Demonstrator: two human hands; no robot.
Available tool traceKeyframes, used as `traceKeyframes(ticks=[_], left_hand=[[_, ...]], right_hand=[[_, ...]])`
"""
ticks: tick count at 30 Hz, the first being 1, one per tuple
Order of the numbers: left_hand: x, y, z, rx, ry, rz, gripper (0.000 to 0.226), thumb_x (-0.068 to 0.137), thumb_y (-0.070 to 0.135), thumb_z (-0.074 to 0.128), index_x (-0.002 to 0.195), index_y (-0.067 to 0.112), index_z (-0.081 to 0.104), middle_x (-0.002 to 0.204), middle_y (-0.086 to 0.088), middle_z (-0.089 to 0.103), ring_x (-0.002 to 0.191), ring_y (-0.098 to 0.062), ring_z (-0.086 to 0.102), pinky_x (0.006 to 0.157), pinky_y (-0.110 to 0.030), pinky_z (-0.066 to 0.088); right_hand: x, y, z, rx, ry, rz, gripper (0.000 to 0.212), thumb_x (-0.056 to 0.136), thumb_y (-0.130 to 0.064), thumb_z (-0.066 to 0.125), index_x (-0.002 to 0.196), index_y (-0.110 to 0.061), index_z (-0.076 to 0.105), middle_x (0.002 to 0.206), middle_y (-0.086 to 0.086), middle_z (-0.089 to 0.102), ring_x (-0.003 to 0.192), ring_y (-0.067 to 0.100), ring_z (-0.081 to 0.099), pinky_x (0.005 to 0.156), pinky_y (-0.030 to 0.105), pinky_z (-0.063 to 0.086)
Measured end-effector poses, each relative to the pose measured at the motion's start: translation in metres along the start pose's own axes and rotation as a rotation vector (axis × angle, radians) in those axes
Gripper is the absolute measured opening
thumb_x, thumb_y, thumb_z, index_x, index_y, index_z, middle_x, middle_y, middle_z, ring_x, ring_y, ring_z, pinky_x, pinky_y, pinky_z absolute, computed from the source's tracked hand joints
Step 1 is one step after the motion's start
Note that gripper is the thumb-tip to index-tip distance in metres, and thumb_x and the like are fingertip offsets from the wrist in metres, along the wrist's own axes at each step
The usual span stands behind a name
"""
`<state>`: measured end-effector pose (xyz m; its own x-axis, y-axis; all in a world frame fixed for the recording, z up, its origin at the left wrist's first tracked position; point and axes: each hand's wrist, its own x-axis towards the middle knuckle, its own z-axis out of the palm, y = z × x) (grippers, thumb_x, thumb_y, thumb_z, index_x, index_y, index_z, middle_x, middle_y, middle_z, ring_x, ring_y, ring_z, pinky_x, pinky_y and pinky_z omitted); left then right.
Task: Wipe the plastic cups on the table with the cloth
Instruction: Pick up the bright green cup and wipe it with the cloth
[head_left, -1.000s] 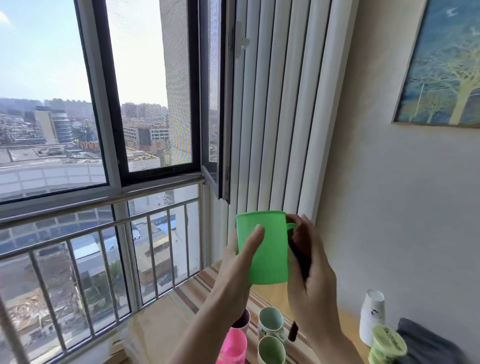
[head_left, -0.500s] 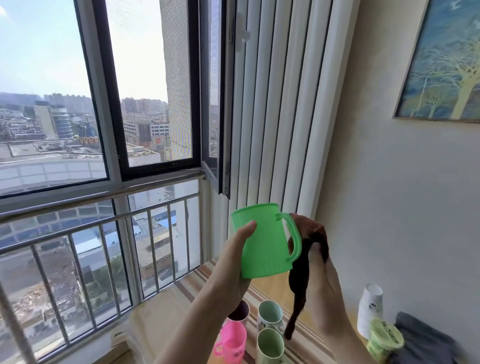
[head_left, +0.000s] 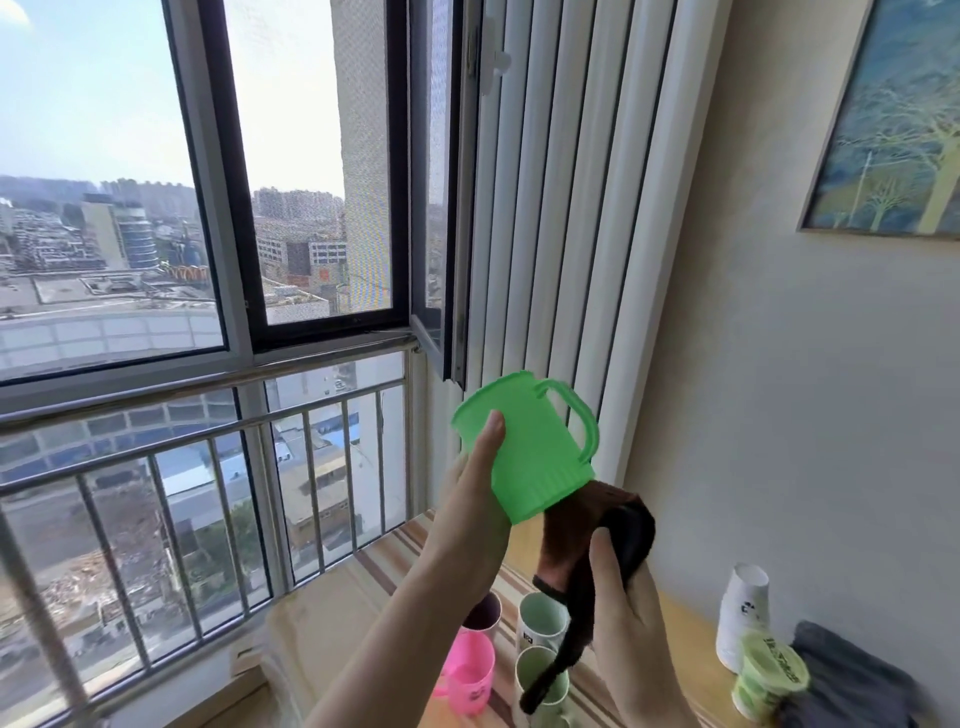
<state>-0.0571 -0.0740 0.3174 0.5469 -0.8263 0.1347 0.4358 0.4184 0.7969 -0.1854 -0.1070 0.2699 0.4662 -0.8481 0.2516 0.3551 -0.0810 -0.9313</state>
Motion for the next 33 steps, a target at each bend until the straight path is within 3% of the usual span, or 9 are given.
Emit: traceKeyframes(ticks=[3, 7, 11, 15, 18, 21, 26, 30, 33], left_hand=[[-0.002, -0.012, 0.002, 0.104, -0.013, -0.002, 0.057, 0.081, 0.045, 0.071, 0.127, 0.012, 0.063, 0.121, -0.014, 0.074, 0.113, -0.028, 0.071, 0.095, -0.042, 0.057], [-0.001, -0.021, -0.001, 0.214, -0.012, 0.140, 0.066, 0.068, 0.044, 0.081, 0.126, 0.021, 0.059, 0.111, -0.001, 0.077, 0.106, -0.020, 0.074, 0.080, -0.031, 0.061], [0.000, -0.026, -0.010, 0.313, 0.064, 0.218, 0.057, 0.072, 0.030, 0.078, 0.123, 0.025, 0.054, 0.101, 0.007, 0.078, 0.094, -0.004, 0.074, 0.073, -0.022, 0.060], [0.003, -0.034, -0.025, 0.335, 0.190, 0.215, 0.054, 0.074, 0.029, 0.085, 0.117, 0.030, 0.053, 0.116, -0.003, 0.070, 0.098, -0.008, 0.073, 0.077, -0.026, 0.060], [0.002, -0.042, -0.022, 0.282, 0.228, 0.115, 0.051, 0.076, 0.032, 0.084, 0.116, 0.024, 0.052, 0.120, -0.010, 0.070, 0.105, -0.017, 0.071, 0.089, -0.035, 0.060], [0.000, -0.043, -0.014, 0.171, 0.268, -0.048, 0.065, 0.073, 0.042, 0.085, 0.122, 0.016, 0.051, 0.118, -0.009, 0.070, 0.110, -0.024, 0.070, 0.100, -0.046, 0.055], [0.002, -0.038, -0.022, 0.179, 0.291, -0.108, 0.058, 0.081, 0.032, 0.079, 0.127, 0.014, 0.049, 0.116, -0.009, 0.069, 0.107, -0.025, 0.069, 0.095, -0.045, 0.057], [0.002, -0.055, -0.034, 0.345, 0.244, -0.076, 0.072, 0.068, 0.029, 0.089, 0.126, 0.017, 0.048, 0.116, -0.005, 0.069, 0.103, -0.019, 0.070, 0.082, -0.035, 0.063], [-0.002, -0.081, -0.033, 0.403, 0.190, -0.141, 0.082, 0.055, 0.034, 0.095, 0.123, 0.021, 0.052, 0.116, -0.006, 0.071, 0.104, -0.021, 0.072, 0.088, -0.047, 0.062]], right_hand=[[0.009, -0.004, 0.007, 0.303, -0.030, 0.197, 0.048, 0.082, -0.043, 0.049, 0.124, -0.020, 0.060, 0.123, 0.009, 0.071, 0.111, 0.020, 0.069, 0.094, 0.033, 0.053], [0.010, -0.001, 0.013, 0.423, -0.081, 0.235, 0.040, 0.091, -0.032, 0.045, 0.117, -0.009, 0.064, 0.095, 0.008, 0.077, 0.086, 0.017, 0.075, 0.072, 0.028, 0.061], [0.000, 0.010, 0.010, 0.171, -0.009, 0.199, 0.029, 0.098, -0.019, 0.051, 0.122, -0.009, 0.064, 0.106, 0.007, 0.077, 0.105, 0.023, 0.071, 0.098, 0.039, 0.052], [-0.008, 0.018, 0.002, -0.414, 0.112, -0.103, 0.044, 0.097, -0.034, 0.049, 0.136, -0.014, 0.053, 0.111, -0.005, 0.071, 0.119, 0.023, 0.062, 0.087, 0.006, 0.045], [-0.004, 0.027, 0.001, -0.734, -0.015, -0.466, 0.057, 0.097, -0.015, 0.051, 0.151, -0.017, 0.031, 0.157, 0.000, 0.035, 0.147, 0.014, 0.031, 0.115, 0.018, 0.029], [0.002, 0.043, -0.005, -1.092, -0.055, -0.616, 0.082, 0.083, -0.001, 0.068, 0.152, -0.018, 0.027, 0.162, 0.004, 0.021, 0.149, 0.025, 0.025, 0.119, 0.034, 0.022], [-0.001, 0.054, -0.042, -1.106, -0.026, -0.609, 0.097, 0.060, 0.018, 0.076, 0.144, -0.016, 0.043, 0.151, 0.004, 0.042, 0.132, 0.024, 0.048, 0.114, 0.036, 0.033], [0.004, 0.039, -0.055, -0.990, 0.072, -0.646, 0.074, 0.074, 0.010, 0.056, 0.144, -0.012, 0.044, 0.149, 0.008, 0.045, 0.135, 0.023, 0.046, 0.113, 0.045, 0.035], [0.014, 0.037, -0.058, -0.983, 0.022, -0.583, 0.072, 0.080, 0.014, 0.060, 0.145, -0.013, 0.044, 0.155, 0.004, 0.039, 0.140, 0.021, 0.039, 0.117, 0.037, 0.031]])
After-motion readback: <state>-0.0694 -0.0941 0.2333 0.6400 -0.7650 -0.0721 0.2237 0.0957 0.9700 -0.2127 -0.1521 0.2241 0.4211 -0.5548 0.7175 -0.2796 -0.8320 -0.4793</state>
